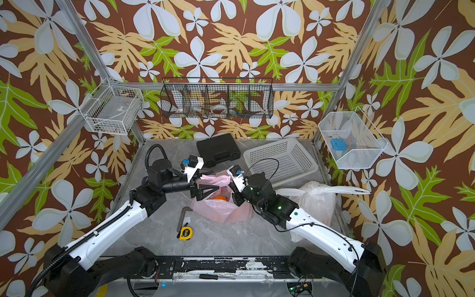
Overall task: Place the oranges into plastic bags & tie knots
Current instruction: Tie the plastic bag at the center of the board.
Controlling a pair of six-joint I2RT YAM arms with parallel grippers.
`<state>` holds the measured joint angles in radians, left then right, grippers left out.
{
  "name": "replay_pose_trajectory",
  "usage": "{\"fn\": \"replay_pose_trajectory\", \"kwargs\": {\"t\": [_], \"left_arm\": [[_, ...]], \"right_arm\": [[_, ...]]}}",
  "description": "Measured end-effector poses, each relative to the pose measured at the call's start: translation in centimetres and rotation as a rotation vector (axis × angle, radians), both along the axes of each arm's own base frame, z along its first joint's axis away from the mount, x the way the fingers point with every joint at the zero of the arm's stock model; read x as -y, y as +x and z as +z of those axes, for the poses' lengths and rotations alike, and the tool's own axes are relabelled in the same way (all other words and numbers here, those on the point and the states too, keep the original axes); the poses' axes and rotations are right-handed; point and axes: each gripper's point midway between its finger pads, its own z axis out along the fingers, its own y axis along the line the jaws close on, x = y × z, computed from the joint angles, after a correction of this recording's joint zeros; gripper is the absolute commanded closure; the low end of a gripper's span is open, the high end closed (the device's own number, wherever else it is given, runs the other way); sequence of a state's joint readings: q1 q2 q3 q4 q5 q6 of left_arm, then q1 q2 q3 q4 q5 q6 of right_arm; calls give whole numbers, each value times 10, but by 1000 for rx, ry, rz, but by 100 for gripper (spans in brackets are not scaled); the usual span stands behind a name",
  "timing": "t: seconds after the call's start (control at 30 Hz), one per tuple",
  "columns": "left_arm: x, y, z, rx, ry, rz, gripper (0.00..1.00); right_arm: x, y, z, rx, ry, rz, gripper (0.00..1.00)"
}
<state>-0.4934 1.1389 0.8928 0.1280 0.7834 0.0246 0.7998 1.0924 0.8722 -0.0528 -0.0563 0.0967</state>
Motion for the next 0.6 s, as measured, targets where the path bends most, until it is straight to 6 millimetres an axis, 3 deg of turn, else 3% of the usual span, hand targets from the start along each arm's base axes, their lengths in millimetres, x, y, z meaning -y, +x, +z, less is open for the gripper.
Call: {"fn": "replay_pose_trajectory", "kwargs": {"t": [0.3,0.6], "left_arm": [[8,-2,17,43,-30,-64,3],[13,-3,22,52,-37,-115,7]], "right_arm": [[10,-6,2,27,42,-20,100],[14,-7,4,29,108,-48,100]]}}
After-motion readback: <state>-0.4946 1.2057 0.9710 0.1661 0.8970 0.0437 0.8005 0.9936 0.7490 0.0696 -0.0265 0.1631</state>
